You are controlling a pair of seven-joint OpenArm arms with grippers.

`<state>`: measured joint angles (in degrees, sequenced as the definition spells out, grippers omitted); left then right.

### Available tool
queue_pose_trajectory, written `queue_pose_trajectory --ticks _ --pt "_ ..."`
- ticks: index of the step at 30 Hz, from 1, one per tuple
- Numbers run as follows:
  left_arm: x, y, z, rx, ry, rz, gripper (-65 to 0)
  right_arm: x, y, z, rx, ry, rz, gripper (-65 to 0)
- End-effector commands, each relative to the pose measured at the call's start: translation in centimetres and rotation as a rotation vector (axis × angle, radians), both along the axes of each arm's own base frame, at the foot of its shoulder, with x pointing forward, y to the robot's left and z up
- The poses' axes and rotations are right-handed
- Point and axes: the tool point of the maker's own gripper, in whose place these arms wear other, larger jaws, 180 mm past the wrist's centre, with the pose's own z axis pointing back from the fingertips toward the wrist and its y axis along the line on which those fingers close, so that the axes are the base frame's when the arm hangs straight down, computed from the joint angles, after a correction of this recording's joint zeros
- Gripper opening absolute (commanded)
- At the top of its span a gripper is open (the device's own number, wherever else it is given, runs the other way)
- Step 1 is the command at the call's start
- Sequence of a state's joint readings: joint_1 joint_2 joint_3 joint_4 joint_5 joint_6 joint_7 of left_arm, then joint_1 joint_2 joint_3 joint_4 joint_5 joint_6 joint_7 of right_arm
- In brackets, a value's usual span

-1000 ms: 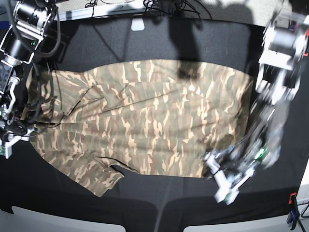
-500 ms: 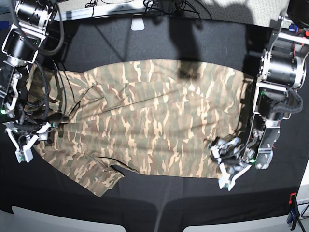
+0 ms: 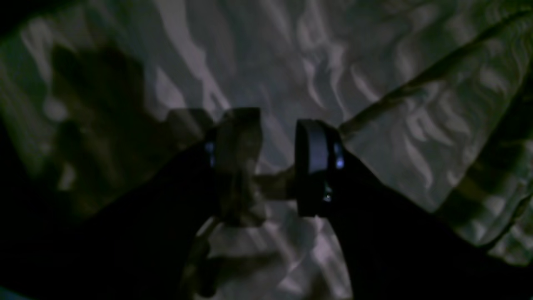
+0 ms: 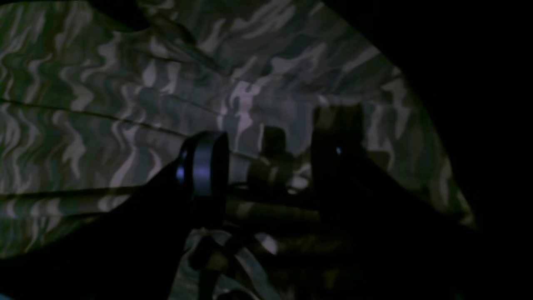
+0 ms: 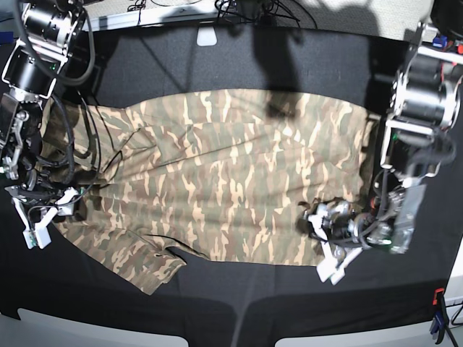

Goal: Layout the t-shirt on the table in an organized manner, then fold the t-shirt properly
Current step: 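Move the left gripper along the shirt toward the collar and grasp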

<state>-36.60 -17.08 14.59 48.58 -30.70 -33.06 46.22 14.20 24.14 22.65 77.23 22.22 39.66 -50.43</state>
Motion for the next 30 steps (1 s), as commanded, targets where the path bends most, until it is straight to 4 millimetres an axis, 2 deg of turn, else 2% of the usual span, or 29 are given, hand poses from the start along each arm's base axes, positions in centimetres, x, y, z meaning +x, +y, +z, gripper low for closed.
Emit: queue_pose_trajectory --ticks 1,4,9,12,15,17,18,23,30 --pt "0.9 0.2 2.3 -0.009 -0.079 -0.008 -43.5 1.1 -0.5 2.3 -0.005 -0.071 0.004 -34.5" --pt "-1.0 0.4 3.4 0.019 -0.159 -0.054 -43.5 1.0 -0.5 2.3 -0.009 -0.067 0.005 -34.5" --pt "-5.7 1.3 4.4 0.091 -0.251 -0.126 -43.4 0.1 -0.3 2.2 -0.034 -0.027 0.018 -34.5" --pt "-6.7 4.8 3.9 0.219 -0.259 -0.014 -43.4 -0.4 0.9 3.2 -0.027 -0.064 0.052 -34.5" --pt "-7.5 9.1 2.4 0.326 -0.163 0.139 -43.4 -1.4 2.5 4.7 -0.027 -0.108 0.101 -34.5" --pt "-8.6 11.0 1.4 0.382 -0.066 0.180 -43.4 -2.1 3.4 5.6 -0.039 -0.132 0.131 -34.5" --pt "-9.1 11.2 1.1 0.383 -0.028 0.185 -43.4 -2.3 3.7 6.0 -0.052 -0.143 0.142 -34.5" --pt "-10.0 9.9 0.8 0.295 0.037 0.166 -43.4 -2.7 4.1 6.8 -0.087 -0.149 0.158 -34.5" --pt "-10.3 7.3 0.7 0.218 -0.003 0.090 -43.4 -2.8 4.1 6.6 -0.091 -0.140 0.157 -34.5"
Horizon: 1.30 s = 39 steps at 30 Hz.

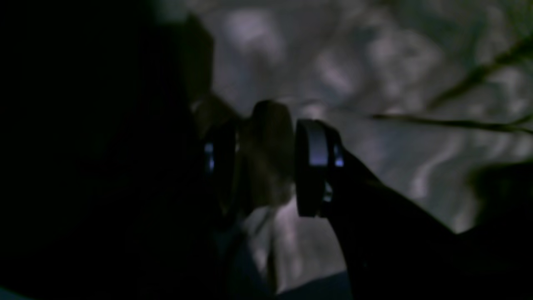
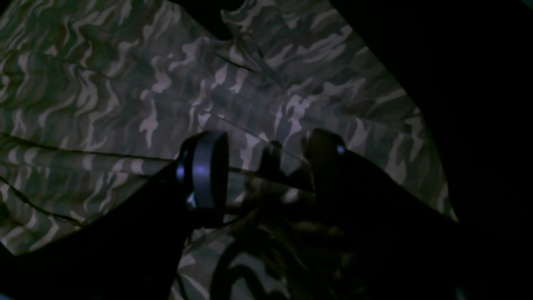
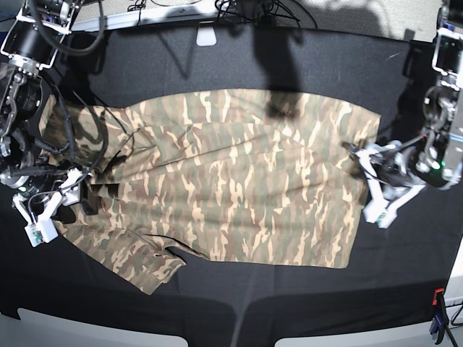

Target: Layout the t-shirt on the table in an organized manner, then fold the t-shirt properly

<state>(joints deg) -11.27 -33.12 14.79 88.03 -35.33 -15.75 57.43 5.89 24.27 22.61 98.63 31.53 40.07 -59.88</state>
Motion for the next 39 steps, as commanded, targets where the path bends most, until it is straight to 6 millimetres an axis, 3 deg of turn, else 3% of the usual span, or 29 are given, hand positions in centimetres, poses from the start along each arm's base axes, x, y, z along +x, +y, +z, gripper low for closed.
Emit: queue_pose_trajectory --ticks 1,5,8,26,30,39 --pt "0.8 0.2 1.2 -0.010 -0.055 -0.002 -43.4 0.8 -0.2 2.0 0.000 -0.066 0.006 -34.5" --pt "-0.6 2.1 -1.0 0.081 -0.014 0.053 -43.2 0.8 -0.2 2.0 -0.001 -0.064 0.006 -34.5" --pt "-0.6 3.2 -1.5 0.123 -0.032 0.098 -41.6 0.8 -0.2 2.0 0.000 -0.065 0.006 -34.5" --pt "-0.4 -1.2 -0.8 -0.047 -0.041 0.044 -41.3 0.8 -0.1 2.0 0.000 -0.064 0.006 -34.5" --pt "1.0 -0.2 -0.9 0.064 -0.121 0.098 -41.3 0.7 -0.2 1.8 -0.005 -0.053 0.004 -34.5" --pt "0.5 0.1 -1.3 0.082 -0.086 0.100 -41.3 0.6 -0.2 1.8 -0.006 -0.051 0.004 -34.5"
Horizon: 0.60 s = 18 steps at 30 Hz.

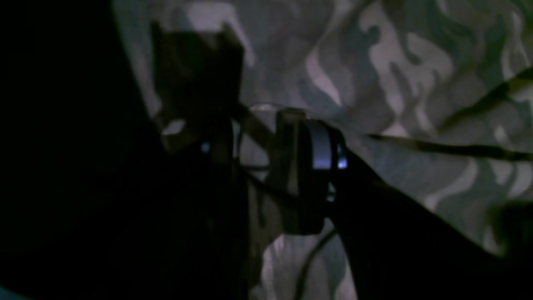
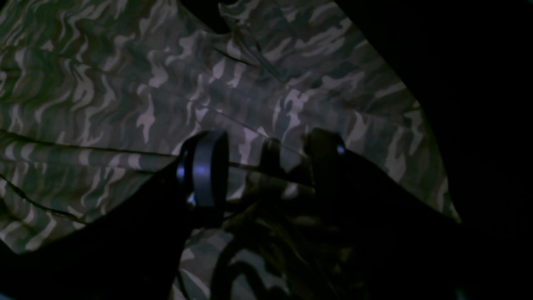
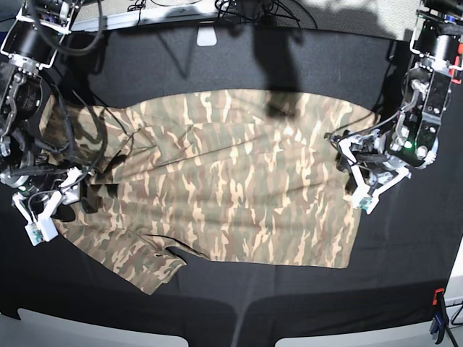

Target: Layout the t-shirt on the table in an organized manner, then fold the t-shirt properly

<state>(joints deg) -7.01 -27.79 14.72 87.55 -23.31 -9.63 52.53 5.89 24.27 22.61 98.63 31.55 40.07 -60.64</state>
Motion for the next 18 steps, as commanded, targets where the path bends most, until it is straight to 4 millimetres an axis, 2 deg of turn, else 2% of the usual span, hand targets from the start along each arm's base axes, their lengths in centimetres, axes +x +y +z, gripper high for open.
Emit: queue_pose_trajectory --ticks 1,6,12,18 --pt "1.1 0.4 1.4 0.003 -0.046 0.002 -41.3 0.8 -0.2 2.0 -0.001 -0.063 0.006 -34.5" --pt "0.5 0.2 0.8 0.001 -0.027 -0.023 -41.3 0.8 0.0 2.1 0.008 -0.065 0.010 -34.5" --pt "-0.2 0.8 -1.2 -0.019 0.031 -0.008 -41.3 0.8 0.8 2.5 0.058 -0.078 0.034 -34.5" --pt "0.9 0.8 -0.3 -0.027 0.004 -0.007 -42.0 0.8 0.8 2.5 0.058 -0.078 0.034 -34.5"
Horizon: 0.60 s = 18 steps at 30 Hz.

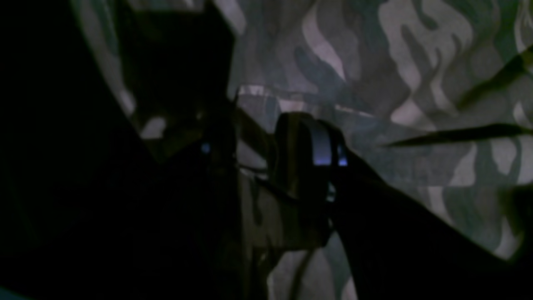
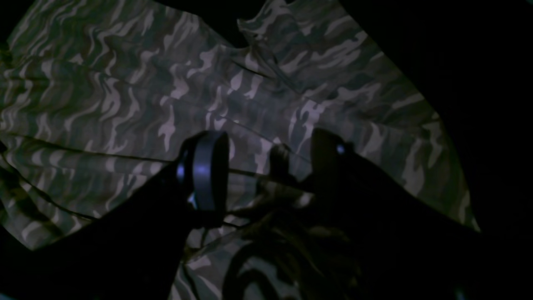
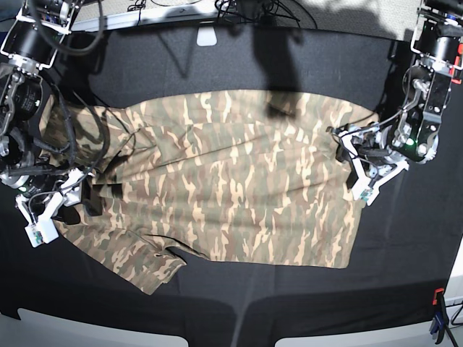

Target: Layout the t-shirt on the table in an organized manner, then fold the t-shirt properly

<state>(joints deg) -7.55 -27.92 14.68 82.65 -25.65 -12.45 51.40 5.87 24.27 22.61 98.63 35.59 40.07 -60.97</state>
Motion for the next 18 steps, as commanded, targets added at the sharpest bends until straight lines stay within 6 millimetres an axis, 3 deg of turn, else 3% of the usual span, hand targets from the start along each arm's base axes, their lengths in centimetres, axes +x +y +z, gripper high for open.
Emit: queue_pose_trajectory --ticks 1,6,12,18 --pt "1.9 0.4 1.9 0.003 -0.064 0.002 -42.5 0.8 -0.2 2.0 0.000 -0.063 0.005 -34.5" --pt "3.1 -0.2 3.3 -0.035 -0.084 0.002 -50.0 0.8 -0.2 2.0 -0.001 -0.063 0.005 -34.5" --pt "1.4 -1.0 2.4 -0.053 -0.012 -0.052 -65.0 0.7 -0.2 2.0 -0.001 -0.063 0.005 -34.5" --pt "1.2 -1.0 2.2 -0.046 -0.003 -0.064 -64.9 0.7 -0.2 1.9 -0.003 -0.058 0.004 -34.5"
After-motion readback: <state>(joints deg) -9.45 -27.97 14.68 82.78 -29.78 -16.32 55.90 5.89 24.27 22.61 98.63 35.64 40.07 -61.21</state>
